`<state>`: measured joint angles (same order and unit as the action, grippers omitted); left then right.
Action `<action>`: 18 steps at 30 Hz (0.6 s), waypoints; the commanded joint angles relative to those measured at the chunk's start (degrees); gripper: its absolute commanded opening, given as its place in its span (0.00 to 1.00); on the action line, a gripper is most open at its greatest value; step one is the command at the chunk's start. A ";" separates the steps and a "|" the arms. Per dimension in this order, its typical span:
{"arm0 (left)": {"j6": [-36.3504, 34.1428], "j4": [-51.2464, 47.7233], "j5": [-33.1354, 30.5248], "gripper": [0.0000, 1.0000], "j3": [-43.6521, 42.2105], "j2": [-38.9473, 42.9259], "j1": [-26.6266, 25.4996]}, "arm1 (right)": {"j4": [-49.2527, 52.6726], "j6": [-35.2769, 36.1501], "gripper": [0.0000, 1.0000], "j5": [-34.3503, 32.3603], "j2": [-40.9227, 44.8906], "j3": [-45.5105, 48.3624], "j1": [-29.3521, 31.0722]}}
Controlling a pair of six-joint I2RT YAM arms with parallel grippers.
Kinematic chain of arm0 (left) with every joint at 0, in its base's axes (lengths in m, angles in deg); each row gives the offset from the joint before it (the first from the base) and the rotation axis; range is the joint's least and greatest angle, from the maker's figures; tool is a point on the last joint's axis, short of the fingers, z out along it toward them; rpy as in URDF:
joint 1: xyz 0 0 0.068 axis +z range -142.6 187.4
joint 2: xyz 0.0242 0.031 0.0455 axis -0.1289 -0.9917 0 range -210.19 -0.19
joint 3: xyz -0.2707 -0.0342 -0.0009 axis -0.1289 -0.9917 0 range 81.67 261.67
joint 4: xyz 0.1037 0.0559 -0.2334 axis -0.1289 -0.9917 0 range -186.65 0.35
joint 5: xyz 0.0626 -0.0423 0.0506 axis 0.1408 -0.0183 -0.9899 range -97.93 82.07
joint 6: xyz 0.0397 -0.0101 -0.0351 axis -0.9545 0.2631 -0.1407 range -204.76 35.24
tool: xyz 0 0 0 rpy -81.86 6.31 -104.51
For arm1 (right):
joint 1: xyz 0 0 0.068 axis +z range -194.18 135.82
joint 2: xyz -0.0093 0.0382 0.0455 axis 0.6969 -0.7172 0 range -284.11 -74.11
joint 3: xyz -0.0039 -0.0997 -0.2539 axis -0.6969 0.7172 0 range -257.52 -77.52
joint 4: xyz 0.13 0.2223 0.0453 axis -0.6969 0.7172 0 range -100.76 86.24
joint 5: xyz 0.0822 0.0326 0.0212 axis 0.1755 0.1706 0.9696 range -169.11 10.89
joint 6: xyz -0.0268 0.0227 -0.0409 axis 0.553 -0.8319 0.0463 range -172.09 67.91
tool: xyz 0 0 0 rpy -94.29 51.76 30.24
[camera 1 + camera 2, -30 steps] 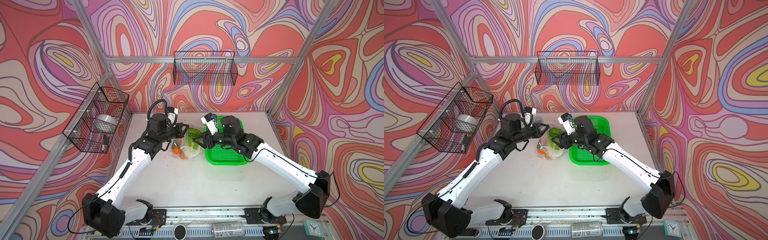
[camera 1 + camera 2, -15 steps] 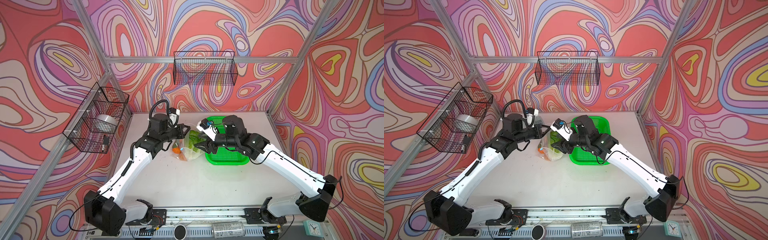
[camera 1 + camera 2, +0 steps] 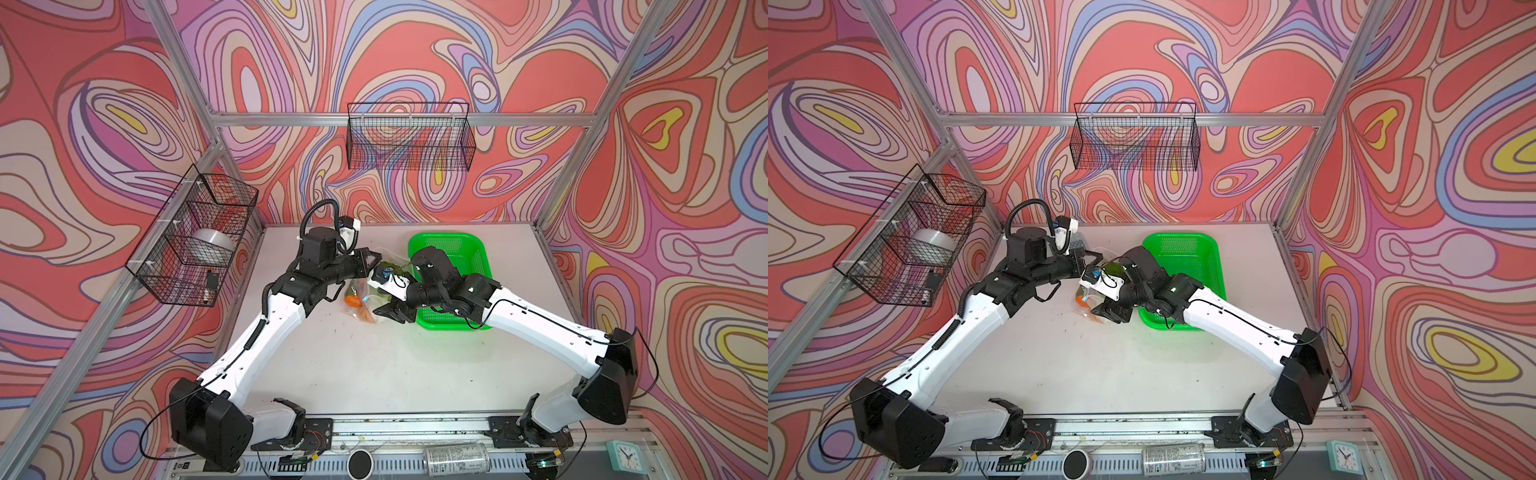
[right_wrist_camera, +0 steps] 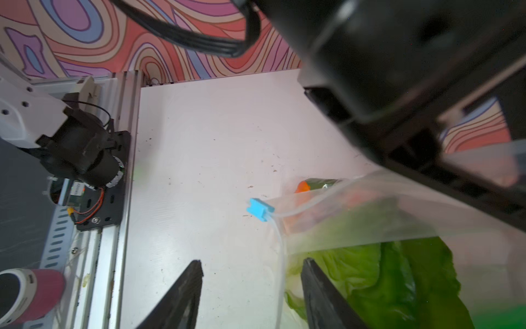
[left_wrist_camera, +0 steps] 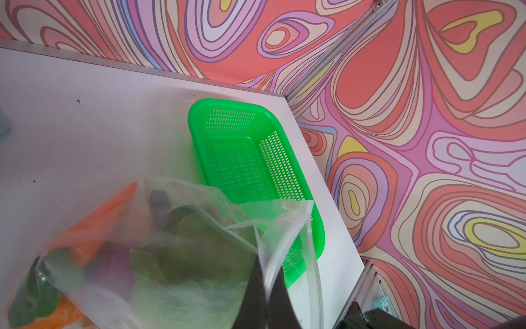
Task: Place the food in the zip-top bag and seal the zipper
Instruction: 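Grasp the blue zipper slider with the right gripper while the left gripper holds the bag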
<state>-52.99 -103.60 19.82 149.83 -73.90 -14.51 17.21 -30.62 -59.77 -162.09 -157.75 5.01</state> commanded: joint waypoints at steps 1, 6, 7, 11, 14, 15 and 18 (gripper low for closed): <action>1.15 0.90 2.11 0.00 1.27 -0.20 0.27 | -3.09 2.10 0.56 -3.82 -0.25 -0.58 0.14; 1.45 1.04 2.62 0.00 1.22 -0.20 0.26 | -2.14 1.83 0.30 -1.90 -2.32 -0.40 0.14; 1.51 1.08 2.60 0.00 1.19 -0.14 0.22 | -2.13 1.82 0.29 -1.46 -2.49 -0.19 0.15; 1.41 1.08 2.57 0.00 1.39 -0.38 0.26 | -3.31 0.72 0.24 -0.02 -2.63 0.57 0.16; 1.54 1.04 2.80 0.00 1.51 -0.47 0.28 | -3.65 0.13 0.15 -0.97 -2.94 0.55 0.19; 1.60 1.12 2.82 0.00 1.47 -0.47 0.28 | -4.00 -0.13 0.11 -1.28 -2.97 0.65 0.15; 1.24 0.58 2.73 0.09 1.71 -0.47 0.26 | -5.30 -2.92 0.00 -0.47 -2.48 0.30 0.12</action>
<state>-51.76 -103.65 21.51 149.83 -74.14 -14.29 13.78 -30.75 -60.67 -164.06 -157.77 5.01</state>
